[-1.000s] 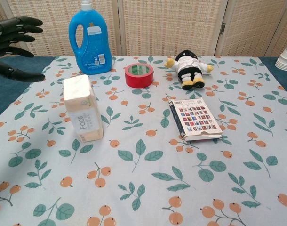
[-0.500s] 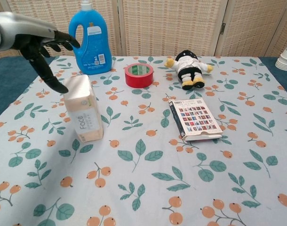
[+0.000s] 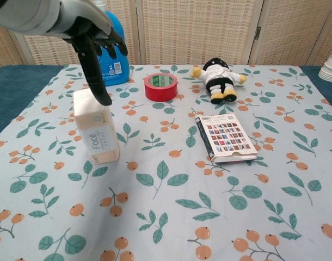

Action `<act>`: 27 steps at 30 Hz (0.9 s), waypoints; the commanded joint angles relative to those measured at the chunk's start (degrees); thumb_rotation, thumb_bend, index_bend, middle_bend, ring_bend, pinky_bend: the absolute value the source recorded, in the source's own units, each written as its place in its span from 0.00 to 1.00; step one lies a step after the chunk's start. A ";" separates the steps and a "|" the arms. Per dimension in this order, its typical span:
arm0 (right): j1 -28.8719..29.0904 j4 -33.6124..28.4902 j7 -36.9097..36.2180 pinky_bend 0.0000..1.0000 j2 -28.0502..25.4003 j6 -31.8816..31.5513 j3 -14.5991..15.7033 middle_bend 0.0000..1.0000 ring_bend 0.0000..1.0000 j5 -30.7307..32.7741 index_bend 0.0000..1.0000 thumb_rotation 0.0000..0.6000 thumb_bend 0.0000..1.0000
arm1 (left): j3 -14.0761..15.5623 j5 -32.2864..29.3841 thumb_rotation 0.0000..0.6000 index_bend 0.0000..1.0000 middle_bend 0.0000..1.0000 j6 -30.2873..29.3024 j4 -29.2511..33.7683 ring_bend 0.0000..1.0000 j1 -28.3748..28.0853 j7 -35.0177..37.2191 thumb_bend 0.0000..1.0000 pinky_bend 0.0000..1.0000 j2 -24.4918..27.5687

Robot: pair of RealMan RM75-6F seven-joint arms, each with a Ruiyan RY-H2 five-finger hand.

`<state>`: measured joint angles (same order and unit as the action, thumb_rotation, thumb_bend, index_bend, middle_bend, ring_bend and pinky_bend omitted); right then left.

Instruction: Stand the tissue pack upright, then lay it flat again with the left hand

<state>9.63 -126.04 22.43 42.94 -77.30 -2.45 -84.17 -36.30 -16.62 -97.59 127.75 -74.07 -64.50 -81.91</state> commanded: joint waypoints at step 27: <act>0.46 0.64 0.57 0.03 0.60 0.47 -0.53 0.06 0.00 1.86 0.00 1.00 0.07 | 8.17 4.22 1.00 0.00 0.05 4.57 -15.44 0.00 2.12 -2.35 0.15 0.11 -6.12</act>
<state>10.07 -125.41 22.98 43.53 -76.84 -2.98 -82.32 -28.23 -12.39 -93.22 112.63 -72.15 -66.68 -87.99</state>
